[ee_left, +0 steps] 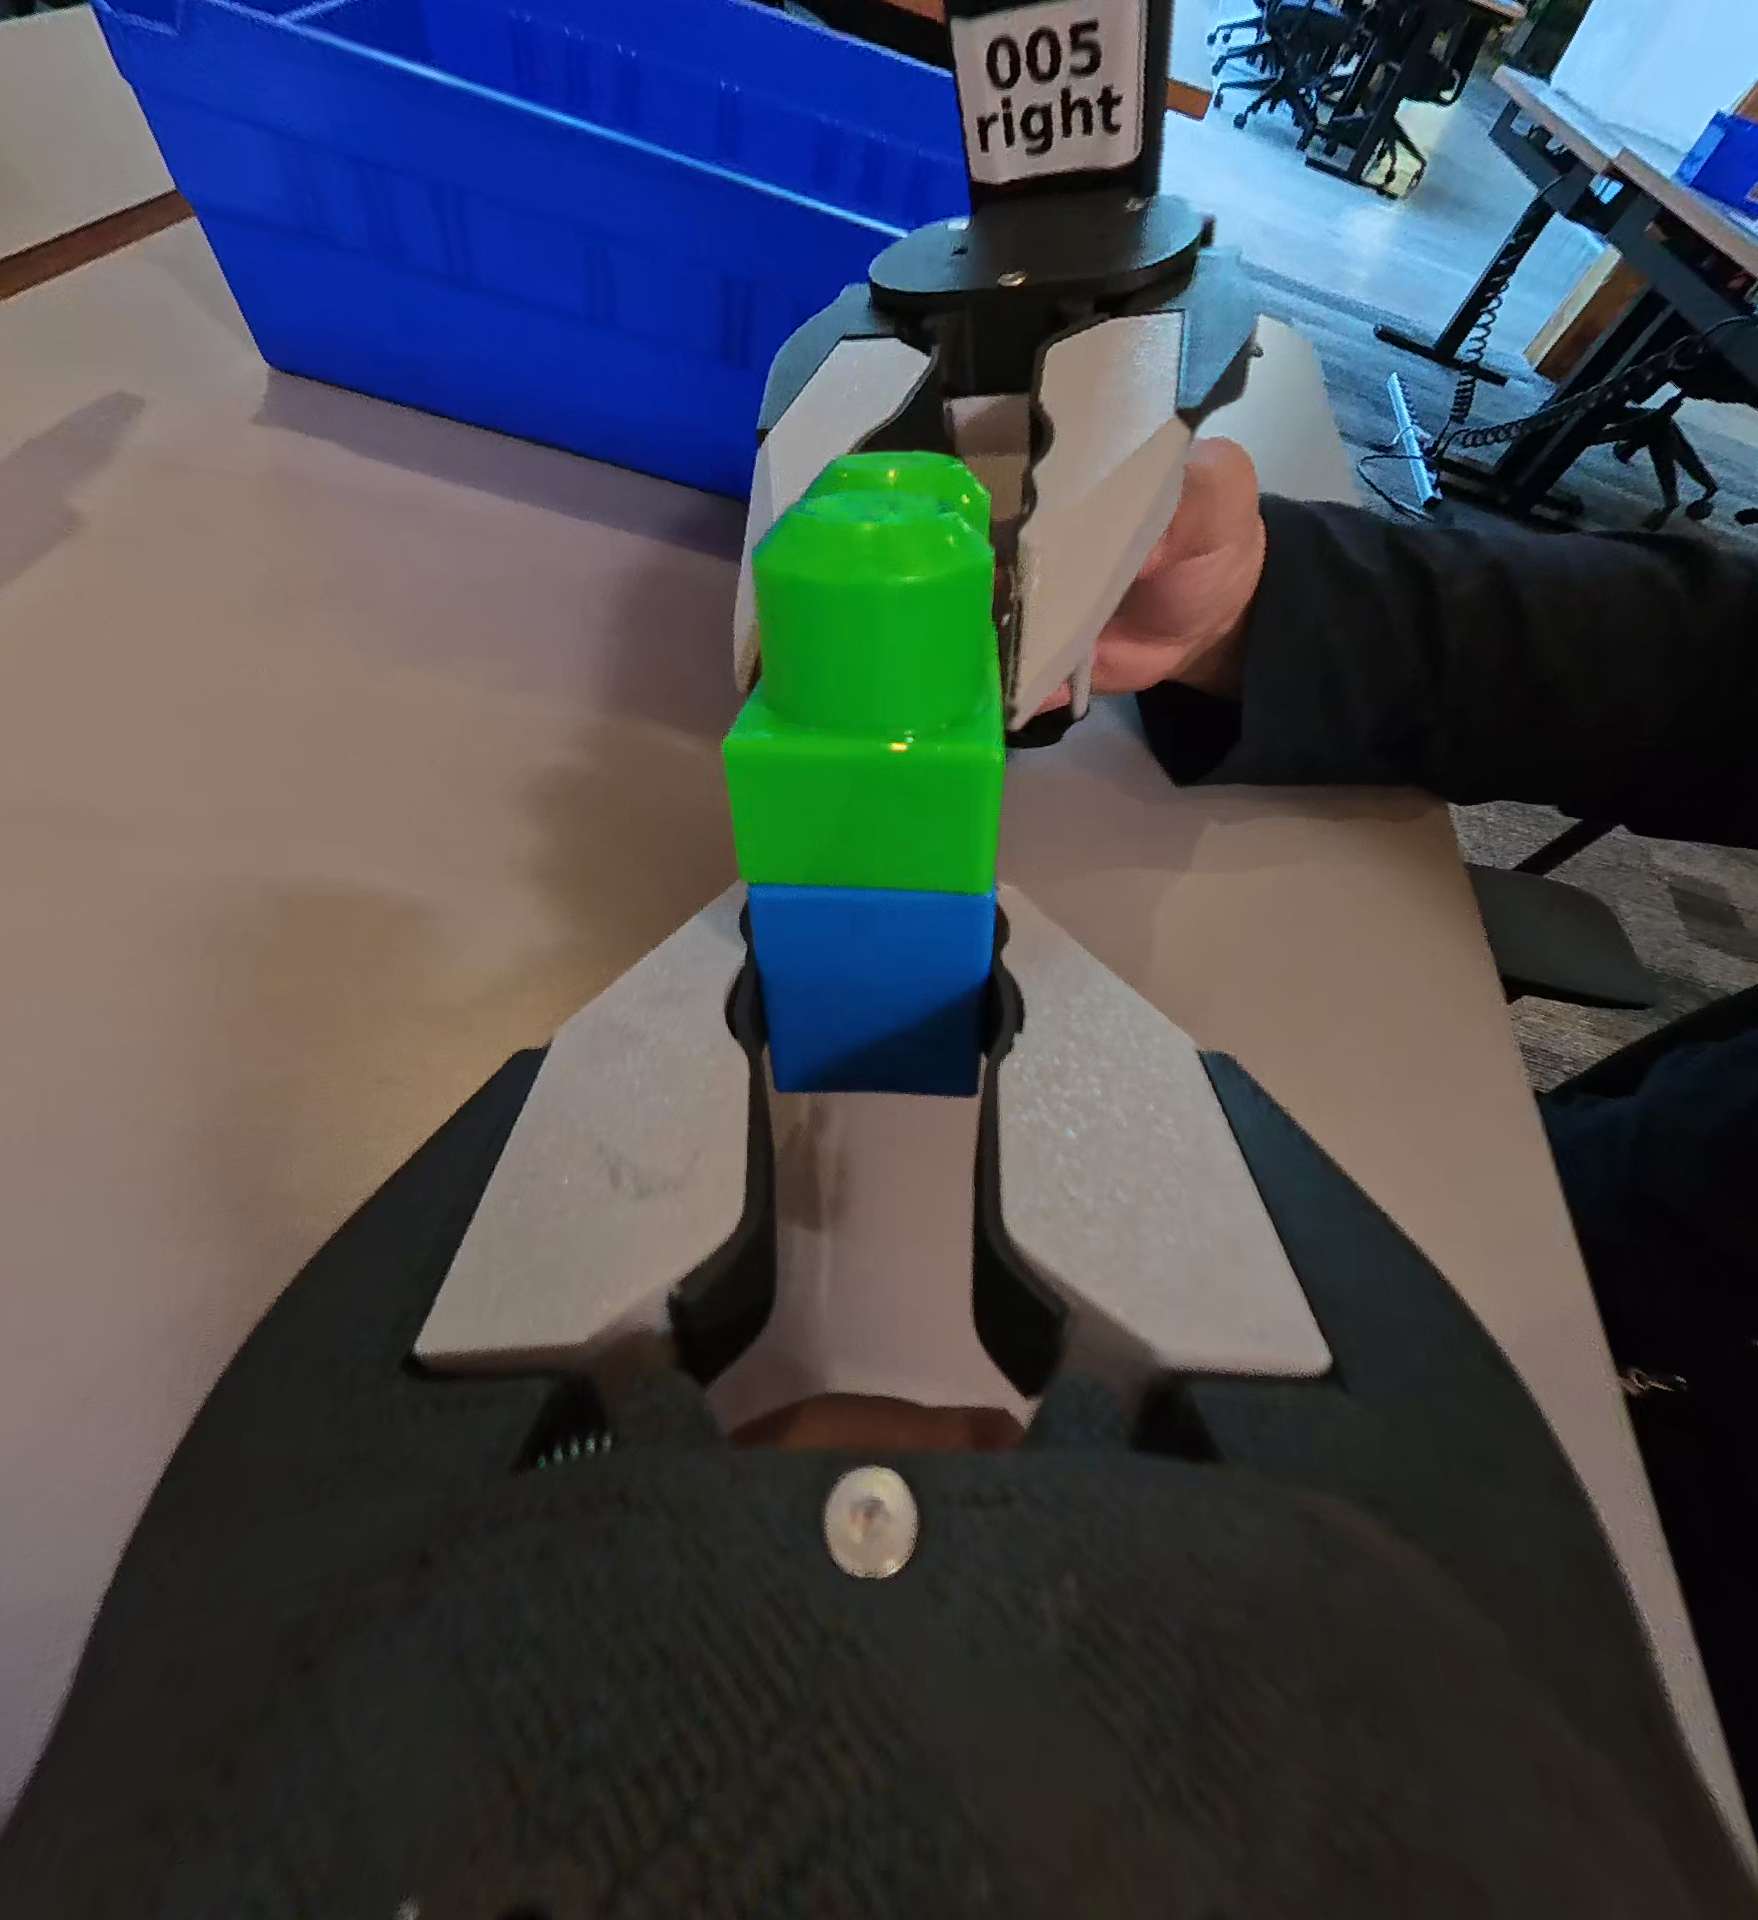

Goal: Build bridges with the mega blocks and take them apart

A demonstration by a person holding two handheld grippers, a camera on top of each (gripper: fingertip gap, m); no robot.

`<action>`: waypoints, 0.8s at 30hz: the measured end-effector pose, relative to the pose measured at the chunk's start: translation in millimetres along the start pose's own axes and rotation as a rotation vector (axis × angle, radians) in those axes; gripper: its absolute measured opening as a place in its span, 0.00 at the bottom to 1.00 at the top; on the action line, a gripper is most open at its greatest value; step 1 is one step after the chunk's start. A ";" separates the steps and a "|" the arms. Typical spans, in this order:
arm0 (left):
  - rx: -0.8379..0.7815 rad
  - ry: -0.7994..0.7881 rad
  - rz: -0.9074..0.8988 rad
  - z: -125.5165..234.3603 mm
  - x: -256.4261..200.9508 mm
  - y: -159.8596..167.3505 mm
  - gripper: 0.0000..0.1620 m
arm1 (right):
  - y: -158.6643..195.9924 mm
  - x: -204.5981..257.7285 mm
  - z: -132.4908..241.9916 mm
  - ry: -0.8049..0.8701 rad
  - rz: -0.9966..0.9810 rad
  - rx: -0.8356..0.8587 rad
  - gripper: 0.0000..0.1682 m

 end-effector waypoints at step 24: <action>0.046 -0.029 0.017 -9.0 5.5 6.7 0.29 | 9.5 -0.7 -7.3 0.056 0.061 0.106 0.19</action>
Point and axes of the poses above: each gripper's, where its closed fingertips meet, z back along the fingers, y out of its underside, x = y × z across the jaws, the point moved 7 cm from there along z, back along the fingers, and after that the axes turned 5 degrees about x, right-handed, at the moved point
